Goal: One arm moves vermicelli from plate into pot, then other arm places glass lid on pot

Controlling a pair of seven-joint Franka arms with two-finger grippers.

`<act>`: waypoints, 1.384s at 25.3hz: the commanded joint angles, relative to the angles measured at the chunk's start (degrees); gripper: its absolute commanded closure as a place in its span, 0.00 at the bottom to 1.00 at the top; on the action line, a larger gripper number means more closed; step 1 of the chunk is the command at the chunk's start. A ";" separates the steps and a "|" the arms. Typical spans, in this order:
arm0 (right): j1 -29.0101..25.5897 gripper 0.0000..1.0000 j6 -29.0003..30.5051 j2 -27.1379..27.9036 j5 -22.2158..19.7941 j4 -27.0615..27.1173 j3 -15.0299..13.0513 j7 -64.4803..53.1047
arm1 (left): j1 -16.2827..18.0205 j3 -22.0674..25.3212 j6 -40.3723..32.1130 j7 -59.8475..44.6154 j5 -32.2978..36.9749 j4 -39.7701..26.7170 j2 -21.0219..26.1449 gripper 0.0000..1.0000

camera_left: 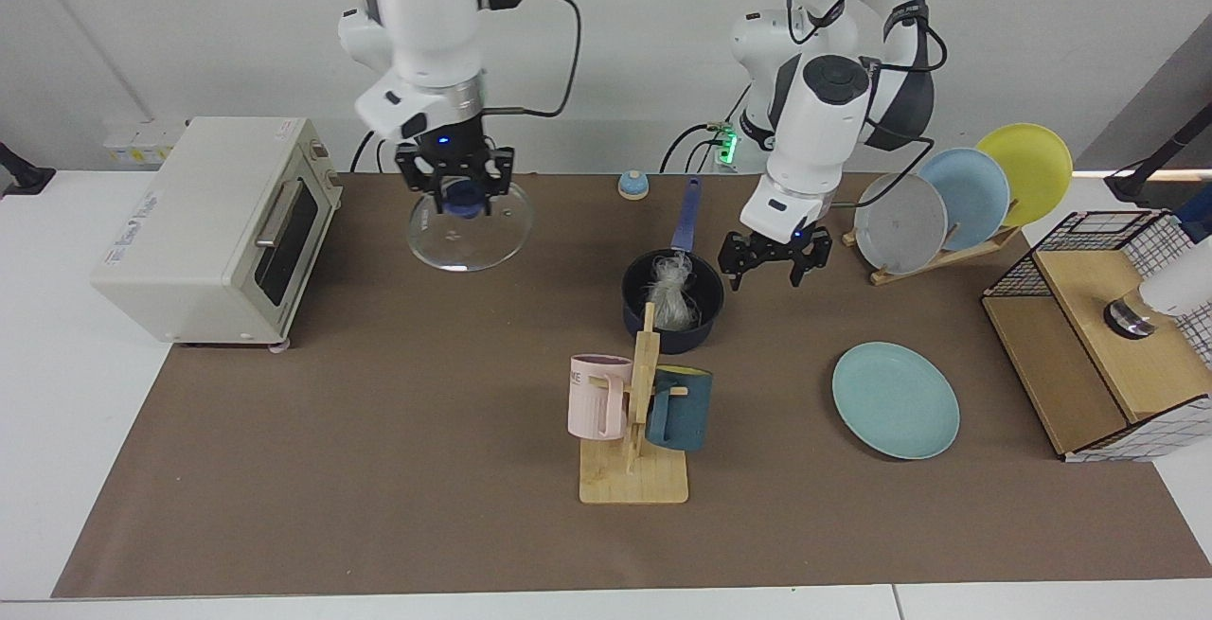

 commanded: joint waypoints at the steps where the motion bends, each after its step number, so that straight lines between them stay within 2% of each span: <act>1: -0.73 1.00 1.54 5.23 -1.98 3.69 10.00 13.90 | 3.15 -0.41 -2.66 6.09 0.65 0.79 -1.77 0.00; 3: -0.82 1.00 1.54 8.83 -4.78 5.54 14.05 19.43 | 4.72 -0.15 -3.63 8.37 0.65 0.97 -2.30 0.00; 5: -0.82 1.00 1.45 12.96 -9.51 9.05 18.70 23.92 | 4.47 1.42 -4.77 11.18 0.56 1.23 -2.73 0.00; 6: -0.65 1.00 1.10 15.24 -12.06 10.55 20.90 25.59 | 3.60 3.70 -5.21 12.59 0.47 1.66 -3.00 0.00; 9: -0.56 1.00 1.01 21.92 -19.54 14.85 28.02 33.23 | -3.33 13.79 -6.96 17.59 0.38 3.33 -3.44 0.00; 10: -0.56 1.00 0.92 24.21 -21.65 16.17 30.04 35.52 | -4.57 16.26 -7.67 19.09 0.04 4.03 -3.44 0.00; 12: 0.14 1.00 0.92 28.51 -26.13 18.90 33.47 39.04 | -5.29 19.61 -8.81 22.86 0.03 5.27 -3.53 0.00; 14: 1.90 1.00 1.18 32.65 -30.52 21.45 35.50 41.42 | -4.94 21.12 -9.08 26.38 -0.05 6.15 -3.62 0.00; 17: 3.84 1.00 1.63 36.96 -34.58 23.57 37.17 44.24 | -3.36 22.09 -9.87 30.87 -0.05 7.29 -3.70 0.00; 20: 2.44 1.00 2.42 38.11 -35.03 22.87 38.67 44.25 | -2.74 22.09 -12.67 31.67 0.03 10.01 -3.70 0.00; 24: 1.91 1.00 4.43 38.82 -36.87 19.62 38.76 44.24 | -2.47 21.91 -17.16 31.76 0.30 13.71 -3.70 0.00; 32: 0.24 1.00 8.39 38.82 -38.19 14.17 38.76 44.51 | -1.16 21.12 -18.92 29.65 -2.43 13.18 -5.29 0.00; 35: -0.03 1.00 8.66 38.82 -38.37 13.99 38.68 44.42 | 0.77 19.64 -19.01 29.74 -2.95 13.09 -5.29 0.00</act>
